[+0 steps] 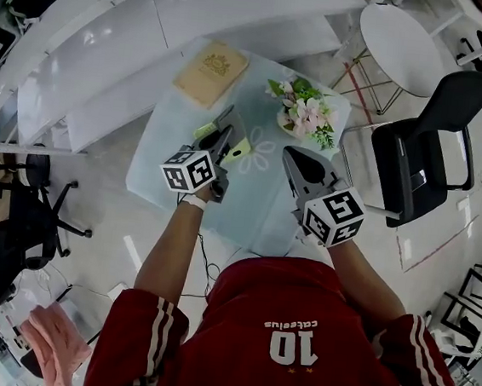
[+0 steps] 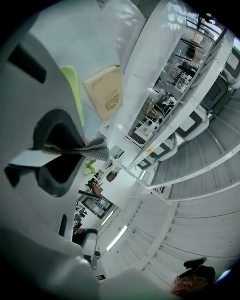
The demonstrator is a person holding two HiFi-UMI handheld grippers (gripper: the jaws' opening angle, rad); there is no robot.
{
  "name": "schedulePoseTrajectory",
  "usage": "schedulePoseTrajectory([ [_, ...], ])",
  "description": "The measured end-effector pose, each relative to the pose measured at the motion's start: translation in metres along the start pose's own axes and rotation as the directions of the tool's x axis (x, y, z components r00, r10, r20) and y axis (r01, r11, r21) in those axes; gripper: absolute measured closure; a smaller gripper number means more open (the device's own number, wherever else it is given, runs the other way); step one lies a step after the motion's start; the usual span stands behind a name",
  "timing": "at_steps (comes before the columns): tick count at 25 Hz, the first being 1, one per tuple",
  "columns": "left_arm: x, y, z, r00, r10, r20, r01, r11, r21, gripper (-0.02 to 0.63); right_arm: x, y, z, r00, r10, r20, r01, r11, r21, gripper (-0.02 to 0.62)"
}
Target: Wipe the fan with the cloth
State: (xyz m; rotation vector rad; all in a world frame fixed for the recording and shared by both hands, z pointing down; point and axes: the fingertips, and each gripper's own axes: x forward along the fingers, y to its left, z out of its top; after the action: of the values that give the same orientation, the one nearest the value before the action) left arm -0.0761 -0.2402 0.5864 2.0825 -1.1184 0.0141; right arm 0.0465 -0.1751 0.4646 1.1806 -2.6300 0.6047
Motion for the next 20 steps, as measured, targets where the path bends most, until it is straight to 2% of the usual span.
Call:
schedulePoseTrajectory([
  [9, 0.017, 0.021, -0.013, 0.999, 0.033, -0.040, -0.034, 0.999, -0.023, 0.581, 0.003, -0.009, -0.012, 0.999, -0.007, -0.051, 0.007, 1.000, 0.002, 0.606],
  [20, 0.020, 0.042, -0.022, 0.996, 0.075, -0.058, -0.077, 0.997, -0.032, 0.581, 0.003, -0.009, -0.015, 0.998, -0.008, -0.065, 0.009, 1.000, 0.006, 0.606],
])
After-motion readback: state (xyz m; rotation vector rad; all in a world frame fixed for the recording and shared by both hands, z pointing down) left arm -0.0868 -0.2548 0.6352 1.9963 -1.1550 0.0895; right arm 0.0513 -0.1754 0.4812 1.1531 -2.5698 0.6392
